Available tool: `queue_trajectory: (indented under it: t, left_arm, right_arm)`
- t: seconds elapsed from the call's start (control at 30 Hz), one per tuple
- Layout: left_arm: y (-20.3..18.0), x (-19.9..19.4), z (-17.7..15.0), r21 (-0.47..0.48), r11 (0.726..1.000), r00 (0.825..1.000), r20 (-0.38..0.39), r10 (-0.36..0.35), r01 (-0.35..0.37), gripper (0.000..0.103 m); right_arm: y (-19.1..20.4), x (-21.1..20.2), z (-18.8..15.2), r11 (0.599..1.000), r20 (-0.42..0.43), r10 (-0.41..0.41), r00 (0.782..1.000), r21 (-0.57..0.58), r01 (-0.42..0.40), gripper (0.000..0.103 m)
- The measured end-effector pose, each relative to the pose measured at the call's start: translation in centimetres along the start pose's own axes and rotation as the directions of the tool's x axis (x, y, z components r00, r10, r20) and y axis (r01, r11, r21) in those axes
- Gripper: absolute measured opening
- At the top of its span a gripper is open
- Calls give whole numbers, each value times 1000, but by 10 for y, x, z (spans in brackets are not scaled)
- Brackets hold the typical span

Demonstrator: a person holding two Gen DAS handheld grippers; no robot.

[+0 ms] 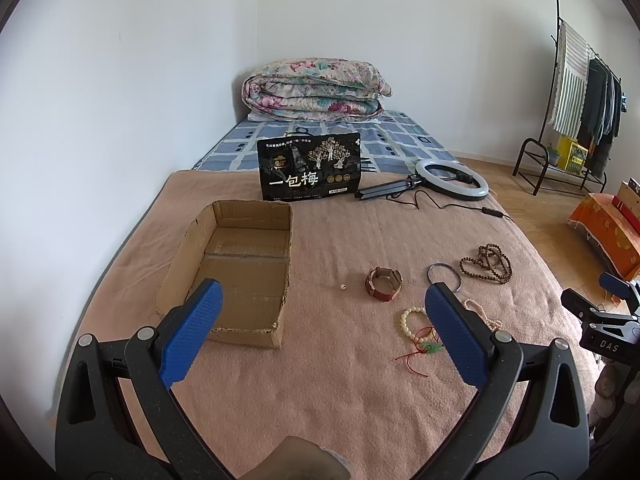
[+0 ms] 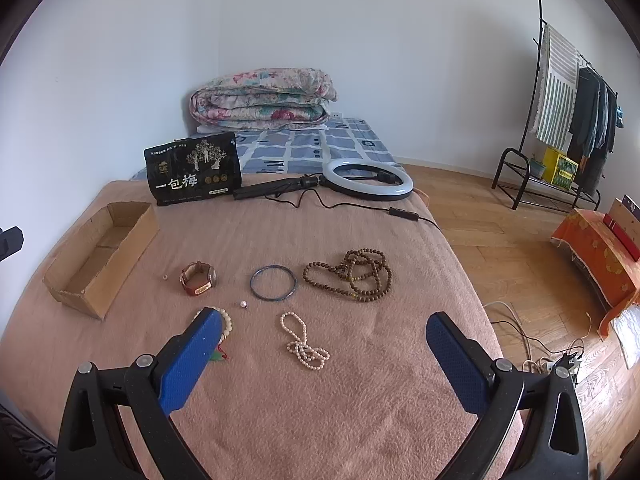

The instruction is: Organize jewelry

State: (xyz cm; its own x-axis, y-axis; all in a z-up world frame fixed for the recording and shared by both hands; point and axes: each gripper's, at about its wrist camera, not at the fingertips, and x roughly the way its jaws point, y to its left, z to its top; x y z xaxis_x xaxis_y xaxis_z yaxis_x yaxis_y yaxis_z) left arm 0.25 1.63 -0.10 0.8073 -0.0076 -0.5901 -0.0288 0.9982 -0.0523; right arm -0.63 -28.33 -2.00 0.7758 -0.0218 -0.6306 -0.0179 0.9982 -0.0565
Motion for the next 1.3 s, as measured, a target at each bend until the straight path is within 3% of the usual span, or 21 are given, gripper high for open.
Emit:
queue_trajectory:
  t: [0.37,0.7,0.93,1.0,1.03,1.2,1.3]
  left_arm:
    - [-1,11,-8,18,1000,1000,-30,-4,4,103]
    - [-17,21,-22,68,995,993,-91,-70,76,102]
    - [-35,37,-40,92,985,975,-186,-125,144,94]
    - [-40,41,-45,97,982,968,-210,-141,164,81]
    - [-43,44,-47,100,980,963,-223,-148,174,81]
    - [-52,53,-52,88,972,945,-265,-190,220,74]
    - [-60,58,-54,90,967,937,-284,-206,240,74]
  right_arm:
    - [-2,2,-1,1000,-6,-12,1000,-7,11,103]
    - [-13,4,-1,1000,1,-16,1000,8,16,103]
    - [-20,12,0,1000,-11,2,1000,-11,-3,103]
    - [-22,14,1,999,-16,11,1000,-30,-12,103]
    - [-22,17,2,999,-23,15,1000,-37,-16,103]
    - [-28,37,0,996,-101,70,992,-41,-74,97]
    - [-35,54,-3,993,-178,114,977,10,-114,91]
